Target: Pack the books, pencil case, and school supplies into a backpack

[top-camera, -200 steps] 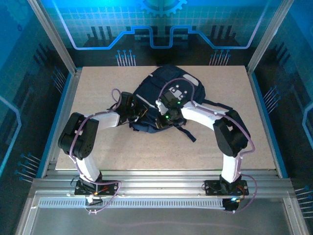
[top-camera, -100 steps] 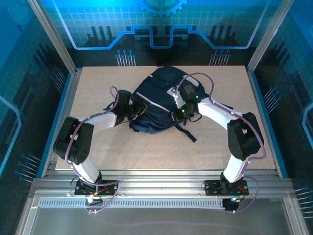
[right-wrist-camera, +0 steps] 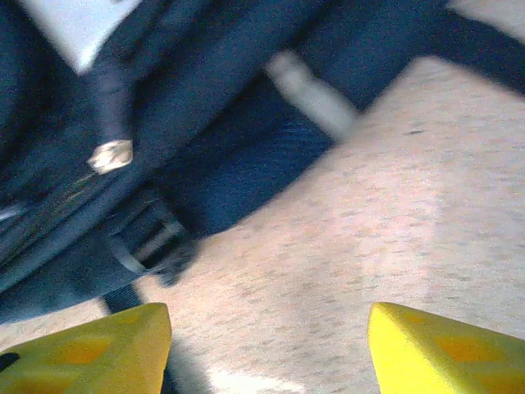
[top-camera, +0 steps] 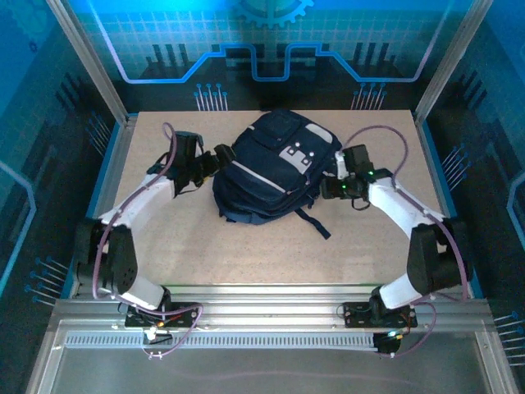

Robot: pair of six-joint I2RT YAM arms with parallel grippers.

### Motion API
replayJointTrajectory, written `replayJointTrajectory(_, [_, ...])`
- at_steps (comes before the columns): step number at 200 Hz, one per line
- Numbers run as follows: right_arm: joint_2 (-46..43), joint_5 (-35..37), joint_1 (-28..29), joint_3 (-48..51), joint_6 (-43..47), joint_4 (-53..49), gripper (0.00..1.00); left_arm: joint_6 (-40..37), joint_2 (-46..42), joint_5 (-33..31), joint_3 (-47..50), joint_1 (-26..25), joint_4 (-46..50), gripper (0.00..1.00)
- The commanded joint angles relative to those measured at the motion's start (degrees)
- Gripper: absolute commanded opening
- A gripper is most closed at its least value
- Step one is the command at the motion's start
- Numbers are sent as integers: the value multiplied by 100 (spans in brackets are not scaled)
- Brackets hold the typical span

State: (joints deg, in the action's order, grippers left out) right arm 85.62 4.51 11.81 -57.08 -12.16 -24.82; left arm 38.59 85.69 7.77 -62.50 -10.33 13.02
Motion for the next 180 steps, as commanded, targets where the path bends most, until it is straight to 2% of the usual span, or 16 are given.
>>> replayJointTrajectory(1, [-243, 887, -286, 748, 212, 1534, 64, -1362, -516, -1218, -15, 125, 797, 99])
replayJointTrajectory(13, [-361, 1300, -308, 1028, 391, 1958, 64, -1687, -683, -1788, 172, 202, 788, 99])
replayJointTrajectory(31, [-496, 1548, -329, 1767, 720, 3441, 64, -1991, -824, -2244, 524, 425, 566, 99])
replayJointTrajectory(62, [-331, 1559, -358, 2684, 1113, 5555, 65, -2381, -1036, -2856, 1582, 734, -762, 99])
replayJointTrajectory(79, [-206, 1126, -506, 3088, 1151, 6391, 66, -2541, -1139, -3246, 2137, 837, -1541, 99])
replayJointTrajectory(93, [-114, 851, -639, 3171, 1072, 6566, 96, -2865, -1169, -3395, 2529, 861, -2194, 99])
replayJointTrajectory(99, [-49, 759, -695, 3240, 1034, 6725, 100, -2944, -1161, -3452, 2659, 876, -2448, 99])
replayJointTrajectory(109, [62, 693, -754, 3425, 1031, 7216, 100, -3061, -1169, -3378, 2954, 915, -2962, 99])
replayJointTrajectory(130, [-5, 684, -806, 3417, 914, 7066, 100, -3280, -1081, -2759, 3785, 1039, -4827, 99])
replayJointTrajectory(138, [24, 700, -804, 3421, 922, 7109, 100, -3222, -1032, -2397, 3944, 1145, -5217, 99])
replayJointTrajectory(150, [24, 719, -804, 3414, 934, 7094, 100, -3266, -916, -2181, 4109, 1165, -5523, 99])
replayJointTrajectory(160, [22, 731, -790, 3405, 935, 7076, 100, -3362, -568, -1886, 4465, 1173, -6401, 99])
replayJointTrajectory(180, [40, 953, -684, 3372, 984, 7045, 100, -3380, 507, -1912, 5045, 1209, -8680, 99])
